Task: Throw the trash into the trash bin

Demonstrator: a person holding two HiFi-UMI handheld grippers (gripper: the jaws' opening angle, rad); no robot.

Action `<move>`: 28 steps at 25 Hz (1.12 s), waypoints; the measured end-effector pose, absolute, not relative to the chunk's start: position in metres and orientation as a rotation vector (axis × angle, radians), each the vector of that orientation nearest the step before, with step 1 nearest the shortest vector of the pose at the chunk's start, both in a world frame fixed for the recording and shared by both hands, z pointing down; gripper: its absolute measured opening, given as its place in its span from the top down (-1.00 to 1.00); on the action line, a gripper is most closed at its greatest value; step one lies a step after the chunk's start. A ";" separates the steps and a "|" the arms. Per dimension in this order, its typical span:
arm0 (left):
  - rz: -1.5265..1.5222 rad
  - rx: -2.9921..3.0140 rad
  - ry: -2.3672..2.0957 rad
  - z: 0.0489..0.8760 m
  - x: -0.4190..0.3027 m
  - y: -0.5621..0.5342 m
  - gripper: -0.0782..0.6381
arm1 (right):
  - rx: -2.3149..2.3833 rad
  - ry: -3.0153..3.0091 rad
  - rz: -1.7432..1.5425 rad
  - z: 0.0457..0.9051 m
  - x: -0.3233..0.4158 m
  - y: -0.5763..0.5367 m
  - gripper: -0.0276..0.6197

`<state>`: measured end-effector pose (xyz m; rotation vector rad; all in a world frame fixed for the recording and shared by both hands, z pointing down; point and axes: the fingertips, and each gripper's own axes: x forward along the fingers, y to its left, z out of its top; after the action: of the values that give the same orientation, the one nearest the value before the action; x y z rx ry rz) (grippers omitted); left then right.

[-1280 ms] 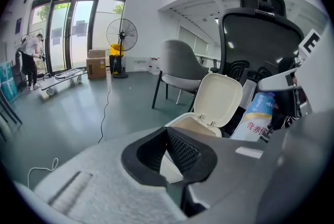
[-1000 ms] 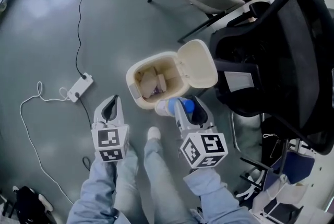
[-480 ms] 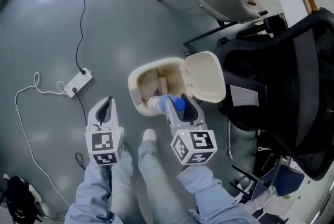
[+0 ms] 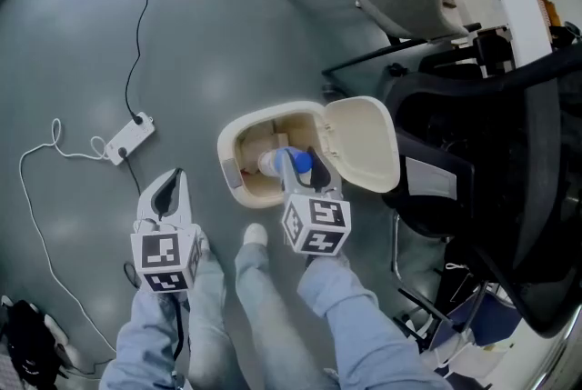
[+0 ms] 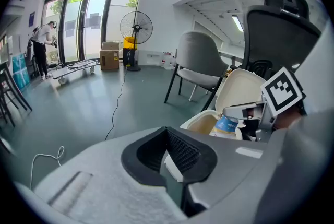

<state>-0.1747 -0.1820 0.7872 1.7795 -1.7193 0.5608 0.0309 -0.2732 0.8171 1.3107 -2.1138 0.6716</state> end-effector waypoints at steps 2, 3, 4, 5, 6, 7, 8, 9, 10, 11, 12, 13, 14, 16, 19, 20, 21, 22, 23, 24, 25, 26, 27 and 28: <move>0.575 1.782 -1.713 0.790 -0.176 -0.181 0.79 | 1.306 -2.099 0.674 0.836 0.027 -0.277 0.29; 0.580 1.781 -1.709 0.791 -0.176 -0.180 0.79 | 1.302 -2.088 0.679 0.845 0.026 -0.279 0.29; 0.585 1.779 -1.705 0.793 -0.176 -0.179 0.79 | 1.295 -2.078 0.683 0.854 0.026 -0.280 0.29; 0.588 1.777 -1.700 0.794 -0.176 -0.178 0.79 | 1.284 -2.070 0.682 0.861 0.025 -0.281 0.29; 0.592 1.777 -1.696 0.796 -0.175 -0.177 0.79 | 1.265 -2.066 0.679 0.868 0.023 -0.281 0.29; 0.595 1.777 -1.692 0.797 -0.174 -0.175 0.79 | 1.239 -2.065 0.674 0.874 0.021 -0.281 0.29; 0.599 1.777 -1.689 0.798 -0.174 -0.174 0.79 | 1.210 -2.066 0.670 0.879 0.018 -0.279 0.28; 0.602 1.776 -1.686 0.799 -0.174 -0.173 0.79 | 1.181 -2.067 0.668 0.882 0.015 -0.278 0.28; 0.604 1.774 -1.683 0.800 -0.174 -0.171 0.79 | 1.159 -2.067 0.669 0.885 0.013 -0.276 0.28; 0.605 1.770 -1.682 0.801 -0.175 -0.170 0.79 | 1.148 -2.065 0.670 0.887 0.012 -0.275 0.26; 0.605 1.766 -1.682 0.801 -0.176 -0.169 0.79 | 1.151 -2.063 0.669 0.887 0.012 -0.275 0.18; 0.605 1.763 -1.683 0.801 -0.177 -0.168 0.79 | 1.161 -2.063 0.668 0.886 0.013 -0.276 0.15; 0.604 1.762 -1.684 0.801 -0.177 -0.168 0.79 | 1.174 -2.065 0.666 0.884 0.015 -0.277 0.12; 0.603 1.766 -1.686 0.800 -0.176 -0.168 0.79 | 1.194 -2.072 0.654 0.879 0.018 -0.280 0.12; 0.596 1.769 -1.691 0.799 -0.176 -0.168 0.79 | 1.218 -2.072 0.629 0.873 0.024 -0.282 0.12; 0.592 1.768 -1.692 0.799 -0.176 -0.168 0.79 | 1.227 -2.069 0.626 0.872 0.026 -0.282 0.12; 0.590 1.766 -1.693 0.799 -0.176 -0.167 0.79 | 1.234 -2.065 0.628 0.871 0.029 -0.282 0.12; 0.588 1.765 -1.693 0.799 -0.177 -0.166 0.79 | 1.241 -2.060 0.633 0.870 0.031 -0.281 0.12; 0.587 1.764 -1.694 0.799 -0.177 -0.166 0.79 | 1.246 -2.055 0.638 0.869 0.033 -0.280 0.12; 0.587 1.763 -1.694 0.799 -0.177 -0.165 0.79 | 1.249 -2.050 0.642 0.868 0.035 -0.279 0.12; 0.586 1.762 -1.694 0.799 -0.176 -0.164 0.79 | 1.251 -2.046 0.645 0.868 0.037 -0.277 0.12; 0.584 1.762 -1.695 0.799 -0.176 -0.163 0.79 | 1.252 -2.042 0.647 0.867 0.039 -0.275 0.12; 0.581 1.762 -1.695 0.799 -0.175 -0.162 0.79 | 1.253 -2.039 0.649 0.866 0.041 -0.273 0.12; 0.578 1.762 -1.696 0.798 -0.174 -0.161 0.79 | 1.254 -2.037 0.651 0.865 0.043 -0.271 0.12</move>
<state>-0.1743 -0.1613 0.7979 1.7620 -1.6959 0.5777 0.0427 -0.2707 0.8646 1.2542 -2.0367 0.6512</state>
